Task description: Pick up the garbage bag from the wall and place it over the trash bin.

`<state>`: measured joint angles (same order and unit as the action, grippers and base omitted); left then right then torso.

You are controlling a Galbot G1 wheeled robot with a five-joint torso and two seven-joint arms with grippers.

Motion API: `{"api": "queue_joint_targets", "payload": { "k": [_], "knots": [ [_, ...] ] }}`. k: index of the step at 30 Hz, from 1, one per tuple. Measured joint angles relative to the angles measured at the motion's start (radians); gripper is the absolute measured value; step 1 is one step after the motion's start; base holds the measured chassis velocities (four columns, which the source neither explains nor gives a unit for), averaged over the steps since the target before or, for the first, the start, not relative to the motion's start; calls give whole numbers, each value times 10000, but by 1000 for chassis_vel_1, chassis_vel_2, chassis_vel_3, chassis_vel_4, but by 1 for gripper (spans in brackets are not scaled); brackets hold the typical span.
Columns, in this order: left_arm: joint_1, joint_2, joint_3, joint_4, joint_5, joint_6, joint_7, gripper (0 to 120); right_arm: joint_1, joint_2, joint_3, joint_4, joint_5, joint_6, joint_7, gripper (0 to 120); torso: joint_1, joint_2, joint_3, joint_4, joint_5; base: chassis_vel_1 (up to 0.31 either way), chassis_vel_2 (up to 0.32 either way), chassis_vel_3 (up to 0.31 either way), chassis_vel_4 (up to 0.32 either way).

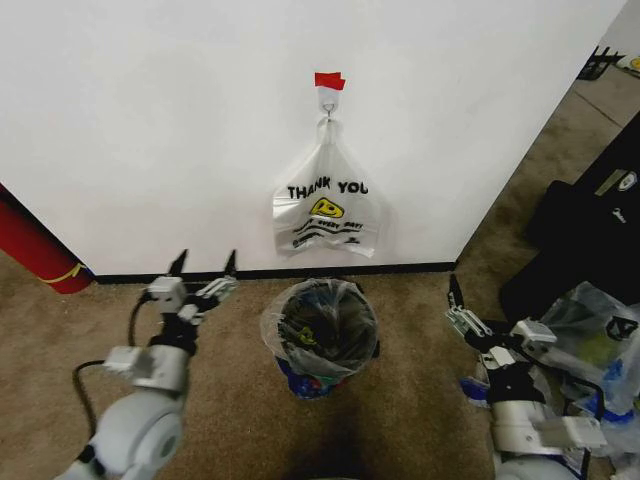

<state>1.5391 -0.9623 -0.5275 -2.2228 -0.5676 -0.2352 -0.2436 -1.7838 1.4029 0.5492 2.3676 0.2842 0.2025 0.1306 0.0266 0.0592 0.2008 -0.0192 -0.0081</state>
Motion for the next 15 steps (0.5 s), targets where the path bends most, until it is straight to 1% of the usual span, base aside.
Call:
{"api": "queue_joint_targets", "payload": {
  "k": [2,4,5,8,15],
  "knots": [
    [375,-58,-277,-56,94,-192,64,100,-235,45,-25,82,-47,52,-83,100,0,0,0,2,1,0,0,0,0],
    [948,-362,-476,-140,531,-587,125,100,-595,168,-139,229,-103,178,-210,100,0,0,0,0,-1,0,0,0,0],
    [948,-362,-476,-140,531,-587,125,100,-595,168,-139,229,-103,178,-210,100,0,0,0,0,-1,0,0,0,0],
    [1257,-706,-550,-302,674,-728,183,100,-762,211,-98,294,-676,480,-325,100,0,0,0,0,1,0,0,0,0],
    [1317,-880,-640,-435,828,-808,229,100,-909,43,-10,683,-544,297,-213,100,0,0,0,-2,2,0,0,0,0]
  ]
}}
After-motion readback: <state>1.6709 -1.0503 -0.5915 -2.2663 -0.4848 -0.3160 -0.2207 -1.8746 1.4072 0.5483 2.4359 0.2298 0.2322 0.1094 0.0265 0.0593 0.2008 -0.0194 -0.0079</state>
